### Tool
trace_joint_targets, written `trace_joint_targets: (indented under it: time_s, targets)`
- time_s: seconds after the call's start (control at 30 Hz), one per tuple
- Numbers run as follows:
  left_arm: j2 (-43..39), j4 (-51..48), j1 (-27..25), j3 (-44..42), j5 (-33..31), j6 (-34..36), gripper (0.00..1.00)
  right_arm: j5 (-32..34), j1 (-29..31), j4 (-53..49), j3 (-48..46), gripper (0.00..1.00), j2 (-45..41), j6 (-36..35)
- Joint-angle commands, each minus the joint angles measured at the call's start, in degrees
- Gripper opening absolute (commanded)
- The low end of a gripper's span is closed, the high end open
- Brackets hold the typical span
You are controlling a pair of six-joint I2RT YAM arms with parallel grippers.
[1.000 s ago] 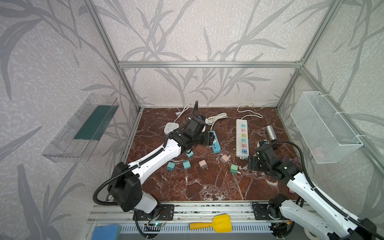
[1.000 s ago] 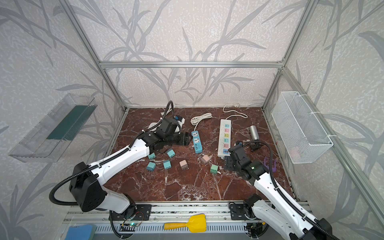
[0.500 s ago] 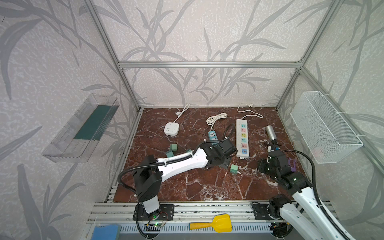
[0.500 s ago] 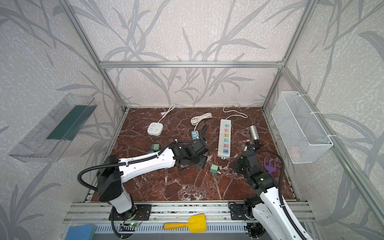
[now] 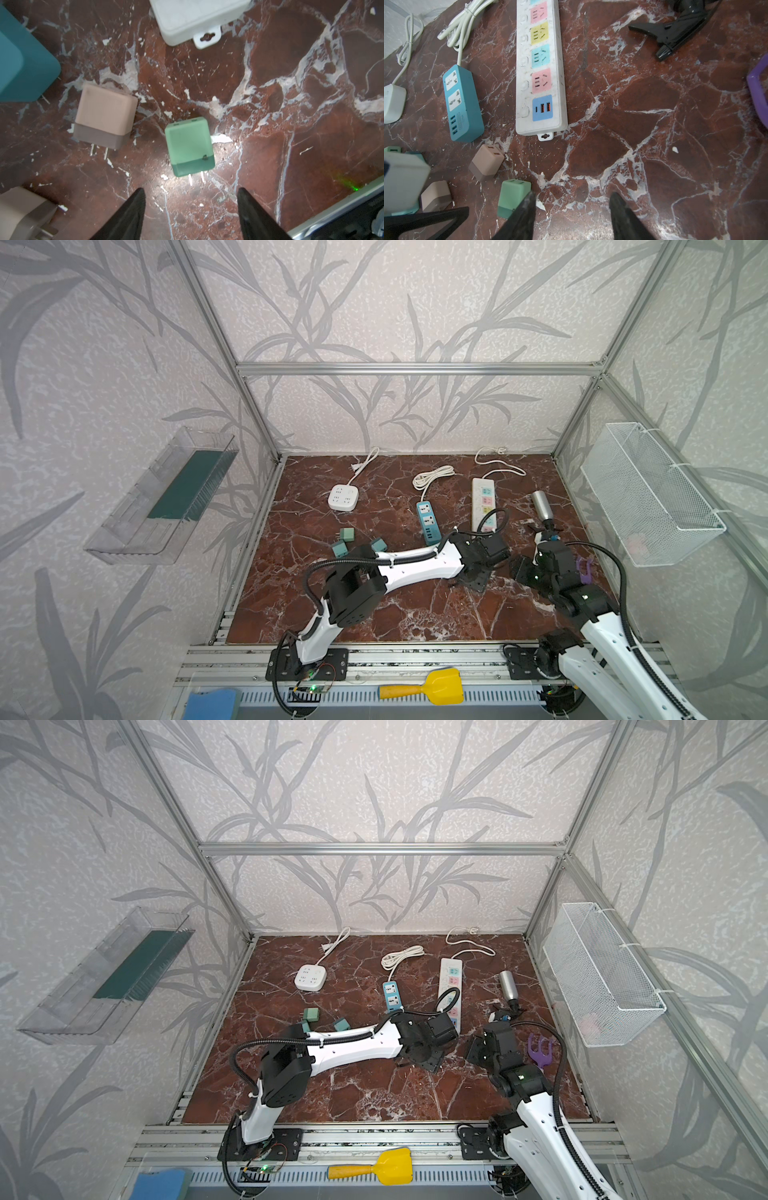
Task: Insert the plug
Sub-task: 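Reach left gripper down to the green adapter while right gripper draws back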
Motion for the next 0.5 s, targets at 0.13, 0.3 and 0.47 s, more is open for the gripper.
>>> trace_joint_targets:
  time_s: [0.13, 0.3, 0.47]
  targets:
    - [5.8, -5.6, 0.5, 5.6, -0.6, -0.3, 0.72, -0.6, -0.4, 0.9, -1.0, 0.63, -0.2, -0.5]
    - [7.9, -5.0, 0.5, 6.0, 0.3, -0.1, 0.69, -2.1, -0.4, 2.4, -1.9, 0.64, -0.3, 0.0]
    - [8.7, -3.6, 0.5, 5.1, -1.3, 0.1, 0.65, -3.0, -0.4, 3.5, -2.5, 0.64, -0.1, 0.1]
